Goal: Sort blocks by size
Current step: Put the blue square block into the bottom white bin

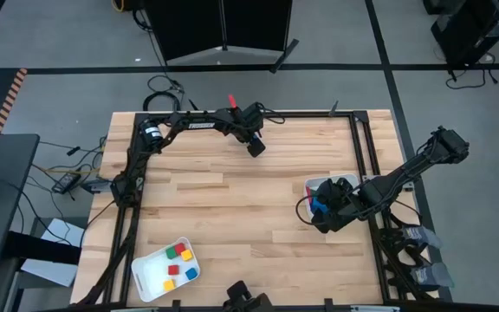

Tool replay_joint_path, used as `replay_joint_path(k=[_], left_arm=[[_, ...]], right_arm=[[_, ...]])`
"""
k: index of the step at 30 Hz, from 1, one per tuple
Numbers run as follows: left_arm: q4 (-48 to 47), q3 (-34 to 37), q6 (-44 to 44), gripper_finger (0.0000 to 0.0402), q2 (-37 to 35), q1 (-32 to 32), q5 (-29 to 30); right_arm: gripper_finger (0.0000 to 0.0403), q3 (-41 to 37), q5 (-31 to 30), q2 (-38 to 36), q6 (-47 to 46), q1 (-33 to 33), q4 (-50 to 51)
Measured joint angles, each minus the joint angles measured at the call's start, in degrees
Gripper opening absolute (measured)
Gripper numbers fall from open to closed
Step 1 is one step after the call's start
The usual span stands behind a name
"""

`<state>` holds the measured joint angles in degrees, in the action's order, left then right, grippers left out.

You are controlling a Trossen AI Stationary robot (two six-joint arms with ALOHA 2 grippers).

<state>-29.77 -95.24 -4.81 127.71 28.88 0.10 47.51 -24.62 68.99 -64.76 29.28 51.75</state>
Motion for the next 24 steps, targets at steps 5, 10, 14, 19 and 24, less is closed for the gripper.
replay_joint_path(k=[5,10,14,19,24], left_arm=[[2.8,-0.1,0.1,0.0225,1.0,0.0,-0.4],[1.7,-0.5,3.8,0.0134,0.6,-0.2,2.0],[-5.7,-4.4,3.4,0.0135,0.3,0.2,2.4],[-15.2,-9.4,5.0,0.0135,-2.7,-1.7,2.1],[-21.0,-7.8,6.2,0.0135,-14.0,-10.9,2.3]], right_arm=[[0.0319,0.0,-0.9,0.0,0.0,0.0,-0.3],[0.0318,0.0,-1.3,0.0,-0.1,0.0,-0.8],[0.0318,0.0,-1.3,0.0,-0.2,0.0,-1.6],[0.0318,0.0,-2.6,0.0,0.3,0.0,-3.6],[0.0318,0.0,-4.6,0.0,1.3,0.0,-4.7]])
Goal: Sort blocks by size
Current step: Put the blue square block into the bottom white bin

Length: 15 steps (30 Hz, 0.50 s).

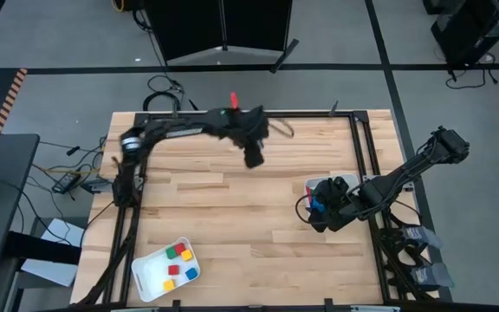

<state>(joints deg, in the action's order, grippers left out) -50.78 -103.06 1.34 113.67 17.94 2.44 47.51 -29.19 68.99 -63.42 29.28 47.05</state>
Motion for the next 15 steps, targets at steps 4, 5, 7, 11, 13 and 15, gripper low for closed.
replay_joint_path(k=[4,5,7,11,13,15], left_arm=[[-2.0,8.0,-4.4,0.0135,-12.0,-10.6,5.3],[-1.7,10.9,-7.1,0.0135,-15.6,-13.5,6.2],[-1.6,17.3,-13.7,0.0135,-23.0,-19.8,7.7],[1.3,32.2,-31.5,0.0135,-36.6,-33.9,12.9],[3.7,38.4,-40.8,0.0135,-41.2,-41.9,14.4],[6.3,43.0,-47.1,0.0135,-44.0,-49.7,14.9]], right_arm=[[0.0318,0.0,-1.7,0.0,3.6,0.0,-3.5],[0.0318,0.0,-2.4,0.0,4.9,0.0,-4.7],[0.0318,0.0,-3.5,0.0,7.9,0.0,-7.2],[0.0318,0.0,-4.8,0.0,14.4,-0.3,-11.9],[0.0318,0.0,-4.9,0.0,17.4,-0.9,-13.8],[0.0318,0.0,-4.9,0.0,19.5,-1.7,-15.0]])
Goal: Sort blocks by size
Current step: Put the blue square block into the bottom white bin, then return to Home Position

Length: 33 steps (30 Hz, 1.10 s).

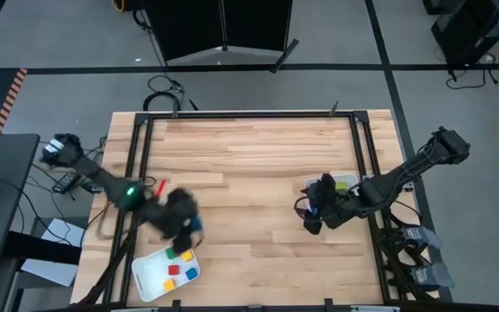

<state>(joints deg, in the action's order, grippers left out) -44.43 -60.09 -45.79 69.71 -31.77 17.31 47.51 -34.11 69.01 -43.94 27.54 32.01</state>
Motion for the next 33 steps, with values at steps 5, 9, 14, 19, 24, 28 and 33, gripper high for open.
replay_joint_path(k=[5,9,14,19,24,28,33], left_arm=[[5.6,5.6,-8.6,0.0135,1.2,-13.1,0.4],[4.7,5.9,-15.0,0.0135,5.1,-16.8,-3.6],[4.5,6.0,-16.7,0.0173,9.5,-18.7,-8.0],[4.3,5.9,-16.3,0.0326,10.0,-19.0,-8.0],[6.9,5.3,-9.3,0.0341,7.8,-19.6,8.6],[11.0,5.2,0.2,0.0234,6.7,-18.4,18.4],[20.2,8.7,11.0,0.0041,6.7,-13.3,23.5]], right_arm=[[0.0318,0.0,0.0,0.0,1.0,-1.7,-0.8],[0.0318,0.0,0.0,0.0,0.6,-1.8,-1.2],[0.0318,0.0,0.0,0.0,0.0,-1.8,-1.2],[0.0318,0.0,0.0,0.0,1.8,-1.8,-1.2],[0.0312,0.0,0.6,0.0,11.6,-1.4,-4.2],[0.0254,0.0,2.7,0.0,21.8,-0.6,-11.7],[0.0094,-2.5,5.1,0.2,31.0,-0.9,-22.3]])
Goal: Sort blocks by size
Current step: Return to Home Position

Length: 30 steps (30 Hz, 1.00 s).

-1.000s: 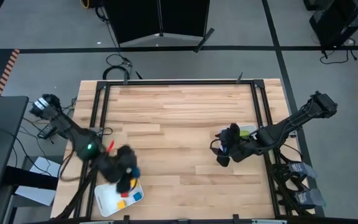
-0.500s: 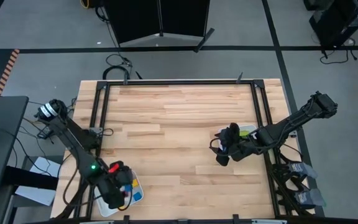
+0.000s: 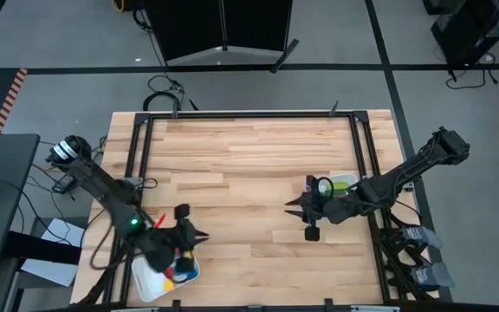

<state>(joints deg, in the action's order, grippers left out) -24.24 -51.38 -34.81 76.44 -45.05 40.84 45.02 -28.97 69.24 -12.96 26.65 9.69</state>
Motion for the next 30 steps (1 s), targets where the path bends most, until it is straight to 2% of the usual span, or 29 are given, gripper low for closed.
replay_joint_path(k=[2,3,7,10,15,20,25,30], left_arm=[[8.6,3.2,5.5,0.0015,0.0,2.9,0.2],[13.5,5.2,8.5,0.0013,-0.3,4.3,-0.6],[33.0,12.8,18.0,0.0005,-0.8,10.7,-7.1],[40.2,17.4,22.1,0.0004,-2.2,15.8,-10.2],[44.4,23.8,25.8,0.0002,-9.3,21.8,-13.1],[44.7,30.5,27.8,0.0002,-21.7,23.4,-12.9],[44.3,37.2,28.9,0.0001,-31.9,23.4,-9.1],[45.6,43.0,31.1,0.0001,-39.3,23.4,-4.0]], right_arm=[[0.0029,-3.4,2.2,0.1,3.9,-0.6,-7.4],[0.0017,-5.3,3.0,0.1,5.5,-1.0,-11.5],[0.0014,-12.5,3.6,-1.9,8.5,-2.5,-21.5],[0.0007,-17.9,3.6,-6.2,10.8,-3.1,-25.3],[0.0007,-27.2,3.7,-19.7,12.1,-3.2,-25.9],[0.0005,-36.6,4.8,-37.2,12.8,-3.2,-25.4],[0.0005,-41.5,4.4,-52.1,12.6,-3.2,-15.9],[0.0005,-41.6,2.0,-63.2,12.7,-3.2,-4.1]])
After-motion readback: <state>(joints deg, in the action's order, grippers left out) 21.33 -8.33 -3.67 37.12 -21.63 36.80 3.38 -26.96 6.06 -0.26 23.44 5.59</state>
